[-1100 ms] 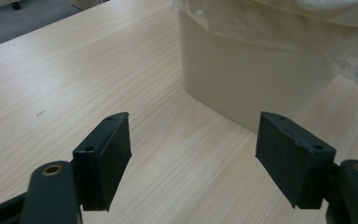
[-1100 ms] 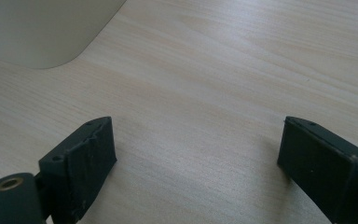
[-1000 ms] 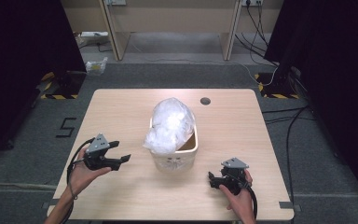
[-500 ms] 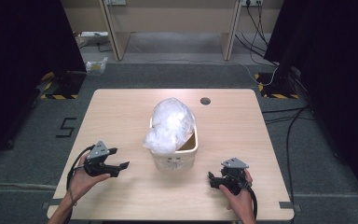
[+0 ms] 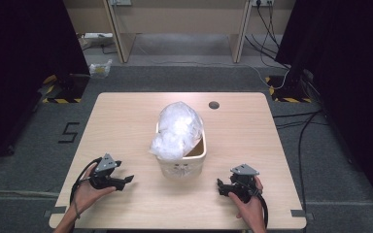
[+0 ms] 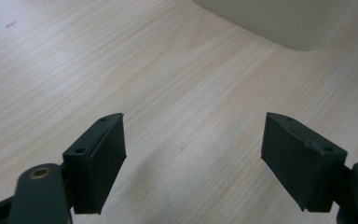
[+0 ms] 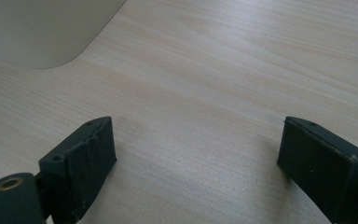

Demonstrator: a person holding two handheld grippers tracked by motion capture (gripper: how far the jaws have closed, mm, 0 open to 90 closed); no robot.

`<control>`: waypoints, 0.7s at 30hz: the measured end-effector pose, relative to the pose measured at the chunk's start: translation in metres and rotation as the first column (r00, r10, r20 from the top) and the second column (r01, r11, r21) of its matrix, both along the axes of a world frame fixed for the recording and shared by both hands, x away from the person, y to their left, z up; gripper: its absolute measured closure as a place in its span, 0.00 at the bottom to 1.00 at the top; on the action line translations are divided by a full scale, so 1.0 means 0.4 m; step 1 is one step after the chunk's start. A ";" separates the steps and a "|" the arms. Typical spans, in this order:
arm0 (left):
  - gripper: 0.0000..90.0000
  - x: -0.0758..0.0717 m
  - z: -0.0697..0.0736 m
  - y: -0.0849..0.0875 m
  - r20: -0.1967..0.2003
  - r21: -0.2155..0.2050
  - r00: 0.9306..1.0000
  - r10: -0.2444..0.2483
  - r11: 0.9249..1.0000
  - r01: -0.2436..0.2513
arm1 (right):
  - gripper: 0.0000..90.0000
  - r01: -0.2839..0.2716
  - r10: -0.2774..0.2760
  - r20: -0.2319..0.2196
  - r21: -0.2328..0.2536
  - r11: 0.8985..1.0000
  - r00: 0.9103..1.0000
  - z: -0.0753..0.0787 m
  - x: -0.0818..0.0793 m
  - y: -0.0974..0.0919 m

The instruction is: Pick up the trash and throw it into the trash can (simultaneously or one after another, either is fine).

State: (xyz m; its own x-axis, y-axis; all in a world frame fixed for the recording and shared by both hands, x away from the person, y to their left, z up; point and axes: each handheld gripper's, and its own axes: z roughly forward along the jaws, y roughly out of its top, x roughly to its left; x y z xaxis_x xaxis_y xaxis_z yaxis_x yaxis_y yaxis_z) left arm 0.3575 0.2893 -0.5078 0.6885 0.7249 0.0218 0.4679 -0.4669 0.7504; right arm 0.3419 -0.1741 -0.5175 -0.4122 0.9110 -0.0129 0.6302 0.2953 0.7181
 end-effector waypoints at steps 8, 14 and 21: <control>0.23 -0.007 -0.027 0.007 -0.028 0.028 1.000 0.007 1.000 -0.006 | 0.12 -0.001 0.001 0.000 0.000 1.000 1.000 0.000 0.000 0.000; 0.23 -0.010 -0.031 0.016 -0.054 -0.002 0.998 0.013 1.000 -0.014 | 0.12 -0.002 0.002 0.000 0.000 1.000 1.000 0.000 0.000 0.000; 0.21 -0.018 -0.040 0.021 -0.030 -0.028 0.999 0.023 0.999 -0.023 | 0.12 -0.001 0.001 0.000 0.000 1.000 1.000 0.000 0.000 0.000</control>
